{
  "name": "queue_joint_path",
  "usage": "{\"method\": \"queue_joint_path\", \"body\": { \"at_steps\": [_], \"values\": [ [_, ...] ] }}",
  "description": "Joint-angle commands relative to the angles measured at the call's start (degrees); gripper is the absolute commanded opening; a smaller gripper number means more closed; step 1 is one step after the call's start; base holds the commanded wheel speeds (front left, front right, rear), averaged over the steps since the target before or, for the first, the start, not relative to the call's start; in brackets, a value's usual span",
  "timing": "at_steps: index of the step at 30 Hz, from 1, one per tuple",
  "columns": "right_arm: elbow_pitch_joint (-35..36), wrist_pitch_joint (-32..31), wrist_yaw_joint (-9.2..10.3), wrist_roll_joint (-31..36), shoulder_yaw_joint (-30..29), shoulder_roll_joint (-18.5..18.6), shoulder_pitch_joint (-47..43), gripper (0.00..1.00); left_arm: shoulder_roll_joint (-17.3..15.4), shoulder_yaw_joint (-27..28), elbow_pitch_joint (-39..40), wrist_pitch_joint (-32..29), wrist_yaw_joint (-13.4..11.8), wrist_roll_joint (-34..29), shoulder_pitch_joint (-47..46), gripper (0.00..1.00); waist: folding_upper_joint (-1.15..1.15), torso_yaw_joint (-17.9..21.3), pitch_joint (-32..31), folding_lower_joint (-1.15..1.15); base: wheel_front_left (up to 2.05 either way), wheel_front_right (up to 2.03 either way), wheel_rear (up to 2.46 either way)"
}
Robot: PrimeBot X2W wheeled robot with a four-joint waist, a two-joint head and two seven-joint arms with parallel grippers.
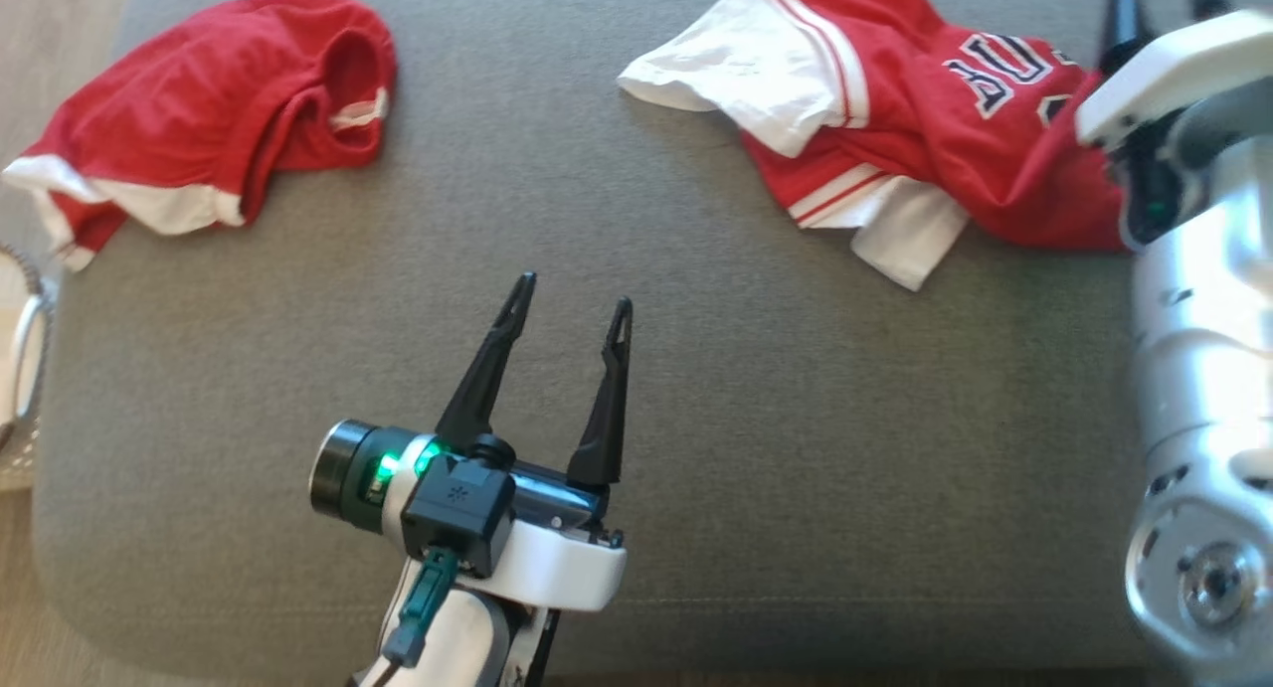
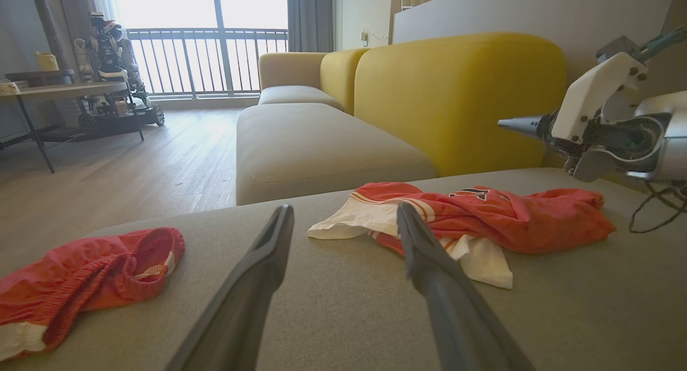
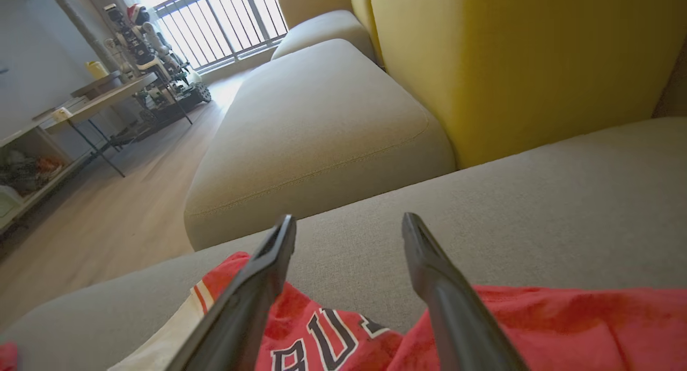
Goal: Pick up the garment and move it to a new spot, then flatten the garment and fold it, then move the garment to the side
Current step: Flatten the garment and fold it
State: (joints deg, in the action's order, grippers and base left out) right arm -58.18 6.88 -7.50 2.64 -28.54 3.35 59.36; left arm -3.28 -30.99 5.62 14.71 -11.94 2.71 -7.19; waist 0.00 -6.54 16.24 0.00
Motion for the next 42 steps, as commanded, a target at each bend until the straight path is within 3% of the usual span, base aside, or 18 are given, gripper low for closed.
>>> {"method": "queue_joint_path", "body": {
  "at_steps": [1,6,11,17,21,29,42],
  "values": [
    [2.34,0.87,0.01,-0.96,3.92,-0.45,-1.86,1.00,0.39,1.88,2.09,0.29,-0.13,0.12,-0.64,1.00,0.00,1.76,-0.44,0.00,0.00,0.00,0.00],
    [7.36,0.15,0.01,-3.37,9.26,1.30,-9.38,1.00,0.40,2.02,2.23,0.29,0.15,-0.37,-0.49,1.00,0.00,3.56,-0.69,0.00,0.00,0.00,0.00],
    [17.41,-6.37,0.01,-8.09,12.18,5.01,-19.63,1.00,0.40,2.30,2.31,0.29,0.29,-0.54,0.09,1.00,0.00,4.52,-0.93,0.00,0.00,0.00,0.00],
    [30.96,-16.79,0.01,-11.98,11.69,8.31,-29.23,1.00,0.40,2.74,2.40,0.29,0.78,-0.77,-0.22,1.00,0.00,4.57,-0.15,0.00,0.00,0.00,0.00],
    [35.33,-21.33,0.01,-11.22,9.25,9.10,-31.40,1.00,0.40,2.33,2.30,0.29,1.15,-0.75,-1.05,1.00,0.00,3.56,0.69,0.00,0.00,0.00,0.00],
    [35.37,-26.37,0.01,-10.07,5.67,8.61,-29.38,1.00,0.40,1.98,2.22,0.29,0.83,-0.28,-1.78,1.00,0.00,2.21,1.93,0.00,0.00,0.00,0.00],
    [28.13,-25.35,0.01,-5.50,6.02,10.83,-24.10,1.00,0.40,0.96,2.20,0.29,0.33,0.43,-2.94,1.00,0.00,0.78,3.07,0.00,0.00,0.00,0.00]
  ]
}}
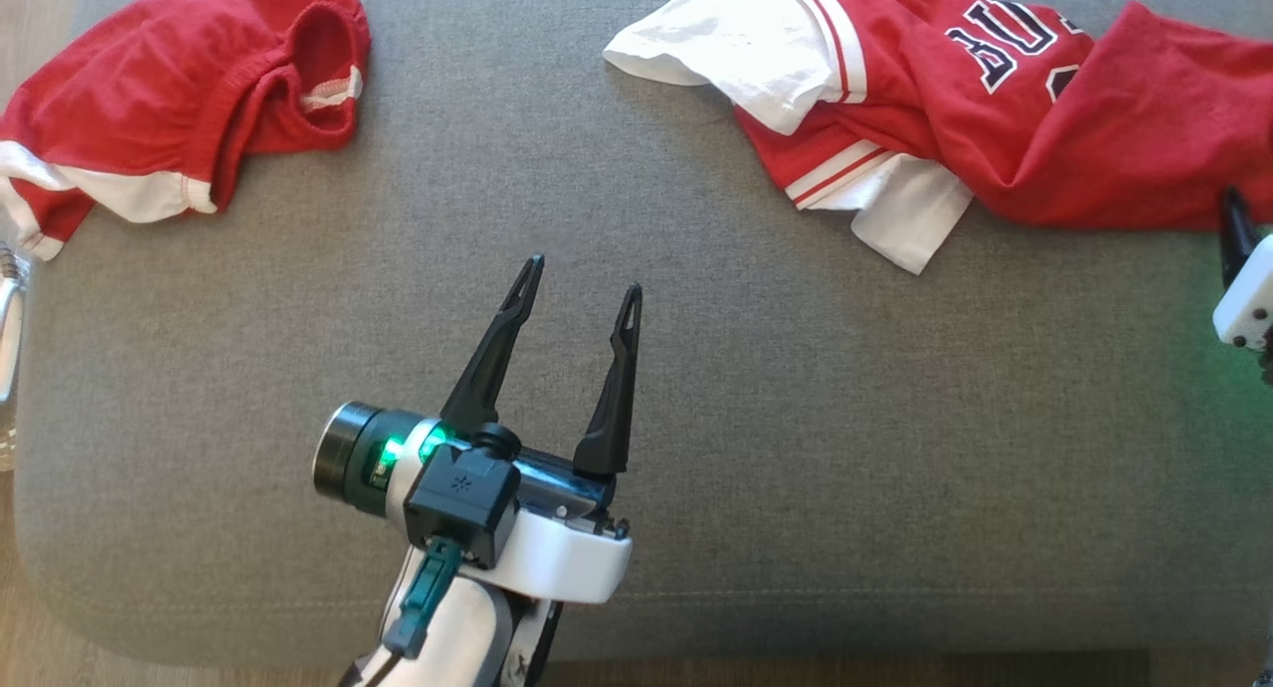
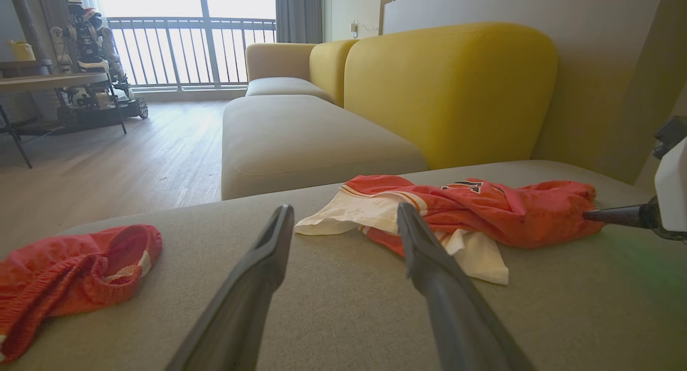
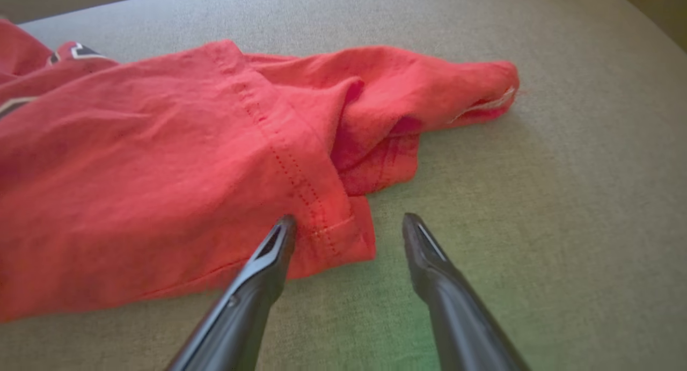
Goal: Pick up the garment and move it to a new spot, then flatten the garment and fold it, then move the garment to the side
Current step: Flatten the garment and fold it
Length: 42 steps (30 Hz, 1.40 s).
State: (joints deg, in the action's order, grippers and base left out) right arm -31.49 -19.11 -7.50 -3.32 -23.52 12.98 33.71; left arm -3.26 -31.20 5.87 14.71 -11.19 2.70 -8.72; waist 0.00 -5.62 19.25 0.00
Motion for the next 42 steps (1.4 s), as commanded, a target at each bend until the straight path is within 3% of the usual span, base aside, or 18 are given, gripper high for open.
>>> {"method": "queue_joint_path", "body": {
  "at_steps": [1,4,5,6,7,13,19,26,34,42],
  "values": [
    [0.95,0.97,0.01,0.67,0.94,1.29,1.68,0.84,0.38,1.12,1.95,0.29,-0.45,0.50,-1.44,1.00,0.00,-0.25,0.07,0.00,0.00,0.00,0.00],
    [-0.39,1.67,0.01,0.39,1.07,1.13,2.00,0.30,0.38,1.09,1.91,0.29,-0.54,0.59,-1.38,1.00,0.00,-0.42,0.00,0.00,0.00,0.00,0.00],
    [-0.39,1.67,0.01,0.39,1.07,1.13,2.00,0.30,0.38,1.09,1.91,0.29,-0.54,0.59,-1.38,1.00,0.00,-0.42,0.00,0.00,0.00,0.00,0.00],
    [-0.75,1.82,0.01,0.12,1.23,1.07,2.10,0.08,0.38,1.13,1.89,0.29,-0.57,0.60,-1.34,1.00,0.00,-0.42,-0.05,0.00,0.00,0.00,0.00],
    [-1.15,2.31,0.01,-0.07,1.77,1.12,2.21,0.00,0.38,1.29,1.87,0.29,-0.62,0.59,-1.26,1.00,0.00,-0.31,-0.12,0.00,0.00,0.00,0.00],
    [-1.03,3.73,0.01,-0.89,2.15,1.84,2.11,0.00,0.38,1.56,1.76,0.29,-0.78,0.47,-1.11,1.00,0.00,0.32,-0.56,0.00,0.00,0.00,0.00],
    [1.28,4.53,0.01,-0.70,-2.18,2.90,-0.95,0.00,0.38,2.46,1.33,0.29,-0.43,0.04,-1.07,1.00,0.00,1.37,-0.96,0.00,0.00,0.00,0.00],
    [8.78,3.26,0.01,-2.34,-5.30,0.71,-5.98,0.00,-0.36,4.22,-1.45,0.29,2.07,-1.02,-3.74,1.00,0.00,3.56,-0.03,0.00,0.00,0.00,0.00],
    [15.29,1.63,0.01,-3.63,-6.53,-2.17,-8.56,0.00,-1.84,3.99,-17.38,0.29,7.21,-2.74,-15.51,1.00,0.00,5.52,2.28,0.00,0.00,0.00,0.00],
    [17.14,1.15,0.01,-4.44,-4.64,-3.98,-7.57,0.00,-0.83,5.01,-35.64,0.29,7.06,-2.05,-27.26,1.00,0.00,7.51,4.92,0.00,0.00,0.00,0.00]
  ]
}}
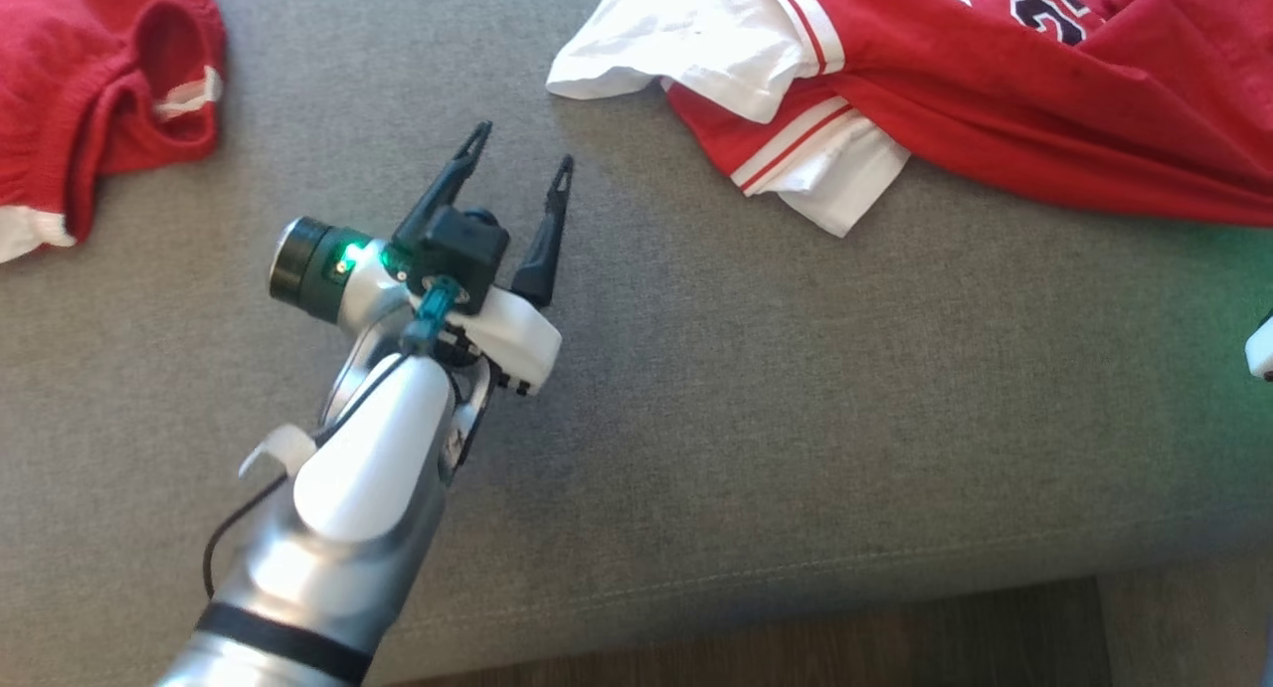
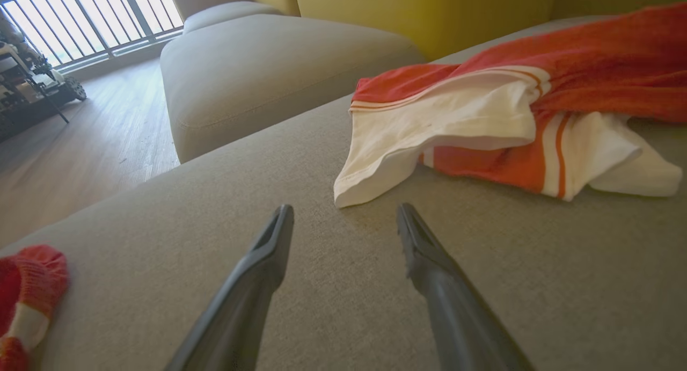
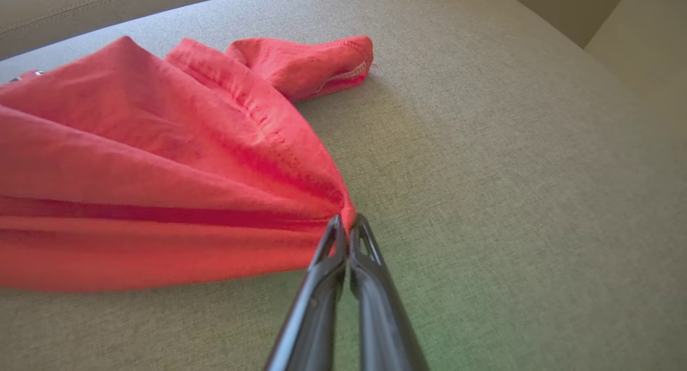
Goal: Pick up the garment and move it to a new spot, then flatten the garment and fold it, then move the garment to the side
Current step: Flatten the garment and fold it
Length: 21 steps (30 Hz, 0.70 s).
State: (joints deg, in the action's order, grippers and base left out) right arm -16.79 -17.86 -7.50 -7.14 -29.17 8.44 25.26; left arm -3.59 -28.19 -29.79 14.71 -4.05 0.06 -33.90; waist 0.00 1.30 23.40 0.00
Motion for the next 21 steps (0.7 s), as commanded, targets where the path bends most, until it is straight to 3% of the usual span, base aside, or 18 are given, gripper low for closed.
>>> {"method": "queue_joint_path", "body": {
  "at_steps": [1,13,20,21],
  "values": [
    [2.56,-0.06,0.01,-0.72,1.14,0.54,1.00,0.00,-0.30,1.87,-1.02,0.29,0.04,0.87,-3.20,1.00,0.00,0.77,1.11,0.00,0.00,0.00,0.00],
    [3.41,-1.19,0.01,-2.81,1.49,-0.54,2.41,0.00,0.63,0.08,-7.85,0.29,-0.46,3.13,-10.20,1.00,0.00,2.16,3.95,0.00,0.00,0.00,0.00],
    [5.26,-2.89,0.01,-5.33,1.06,-1.17,2.64,0.00,0.69,-0.59,-8.93,0.29,-2.28,4.85,-12.44,1.00,0.00,2.48,5.78,0.00,0.00,0.00,0.00],
    [5.58,-3.07,0.01,-5.50,0.95,-1.21,2.61,0.00,0.69,-0.67,-8.73,0.29,-2.65,5.16,-12.56,0.75,0.00,2.51,6.04,0.00,0.00,0.00,0.00]
  ]
}}
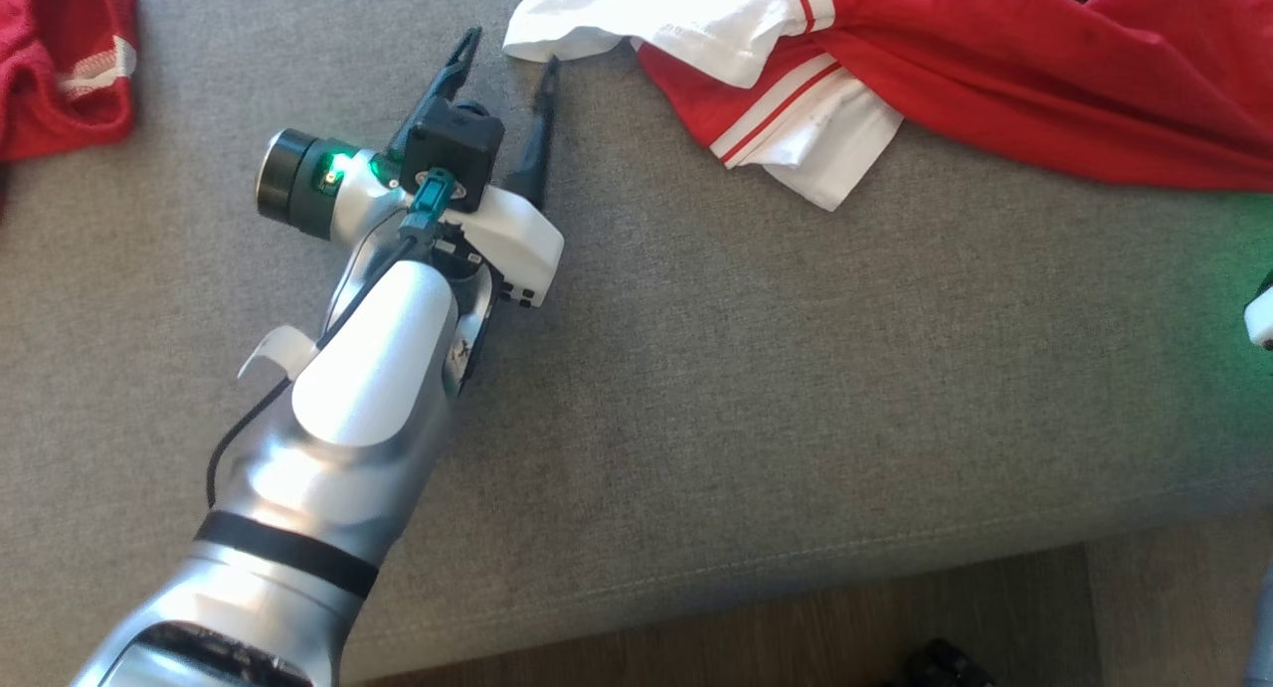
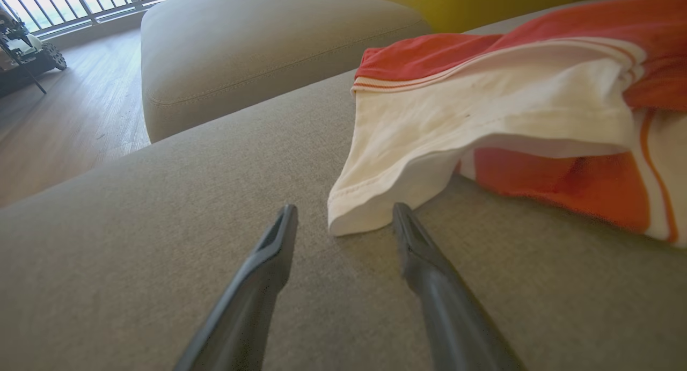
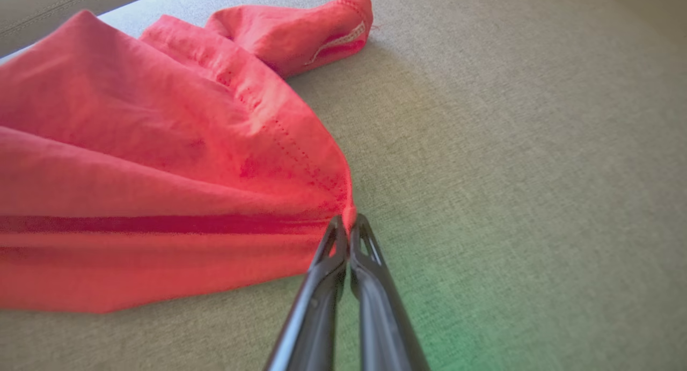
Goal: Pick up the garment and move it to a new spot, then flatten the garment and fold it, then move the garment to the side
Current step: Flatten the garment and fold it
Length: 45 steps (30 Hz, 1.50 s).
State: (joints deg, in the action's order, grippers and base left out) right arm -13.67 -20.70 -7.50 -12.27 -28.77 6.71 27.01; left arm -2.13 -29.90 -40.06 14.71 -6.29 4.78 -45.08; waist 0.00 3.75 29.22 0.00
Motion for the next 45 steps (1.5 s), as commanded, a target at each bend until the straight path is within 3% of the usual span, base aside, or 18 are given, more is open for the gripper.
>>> {"method": "queue_joint_path", "body": {
  "at_steps": [1,2,3,12,15,20,21,22,27,34,42,43,44,45],
  "values": [
    [2.75,-0.48,0.01,-0.43,0.47,0.50,0.76,0.00,-0.77,0.92,1.75,0.29,-0.72,0.71,-1.50,0.47,0.00,0.04,0.51,0.00,0.00,0.00,0.00],
    [3.04,-0.71,0.01,-0.41,0.47,0.54,0.62,0.00,-0.77,0.83,2.20,0.29,-0.97,1.02,-1.62,0.27,0.00,-0.04,0.74,0.00,0.00,0.00,0.00],
    [3.36,-0.90,0.01,-0.44,0.44,0.56,0.47,0.00,-0.76,0.70,2.60,0.29,-1.09,1.25,-1.73,0.00,0.00,-0.14,0.95,0.00,0.00,0.00,0.00],
    [5.86,-0.30,0.01,-2.41,0.35,-0.20,1.23,0.00,-0.90,3.85,10.39,0.29,-1.41,1.51,-0.70,0.00,0.00,-1.73,-1.30,0.00,0.00,0.00,0.00],
    [5.59,0.56,0.01,-3.01,0.92,-0.67,2.04,0.00,-2.97,6.63,15.67,0.29,-0.78,0.56,0.76,0.00,0.00,-1.98,-4.13,0.00,0.00,0.00,0.00],
    [3.30,1.68,0.01,-3.78,2.78,-1.51,1.97,0.00,-4.96,6.14,15.68,0.29,5.05,0.12,5.69,0.00,0.00,-1.50,-6.87,0.00,0.00,0.00,0.00],
    [2.94,1.82,0.01,-4.15,3.12,-1.71,1.88,0.00,-4.96,5.54,14.21,0.29,5.52,-0.45,6.12,0.44,0.00,-1.33,-6.71,0.00,0.00,0.00,0.00],
    [2.67,2.01,0.01,-4.36,3.47,-1.89,1.78,0.00,-4.84,4.97,12.50,0.29,5.89,-0.92,6.32,1.00,0.00,-1.12,-6.37,0.00,0.00,0.00,0.00],
    [2.35,2.70,0.01,-4.57,4.03,-2.19,1.89,0.00,-3.79,4.01,7.45,0.29,5.86,-2.11,4.52,1.00,0.00,-0.43,-3.77,0.00,0.00,0.00,0.00],
    [3.51,3.17,0.01,-4.51,3.41,-1.61,3.04,0.00,-3.10,4.21,4.16,0.29,2.44,-4.21,-0.78,1.00,0.00,1.04,0.78,0.00,0.00,0.00,0.00],
    [4.94,3.25,0.01,-4.94,2.23,-1.54,3.20,0.00,-2.70,3.45,-0.37,0.29,3.32,-3.80,-4.07,1.00,0.00,1.64,3.52,0.00,0.00,0.00,0.00],
    [5.05,3.24,0.01,-4.94,2.16,-1.52,3.22,0.00,-2.65,3.49,-1.03,0.29,3.55,-3.56,-4.24,0.89,0.00,1.62,3.66,0.00,0.00,0.00,0.00],
    [5.11,3.23,0.01,-4.91,2.13,-1.54,3.26,0.00,-2.62,3.46,-1.86,0.29,4.01,-3.30,-4.41,0.00,0.00,1.61,3.74,0.00,0.00,0.00,0.00],
    [5.11,3.25,0.01,-4.86,2.13,-1.58,3.34,0.00,-2.55,3.44,-2.50,0.29,4.74,-2.91,-4.61,0.00,0.00,1.58,3.77,0.00,0.00,0.00,0.00]
  ]
}}
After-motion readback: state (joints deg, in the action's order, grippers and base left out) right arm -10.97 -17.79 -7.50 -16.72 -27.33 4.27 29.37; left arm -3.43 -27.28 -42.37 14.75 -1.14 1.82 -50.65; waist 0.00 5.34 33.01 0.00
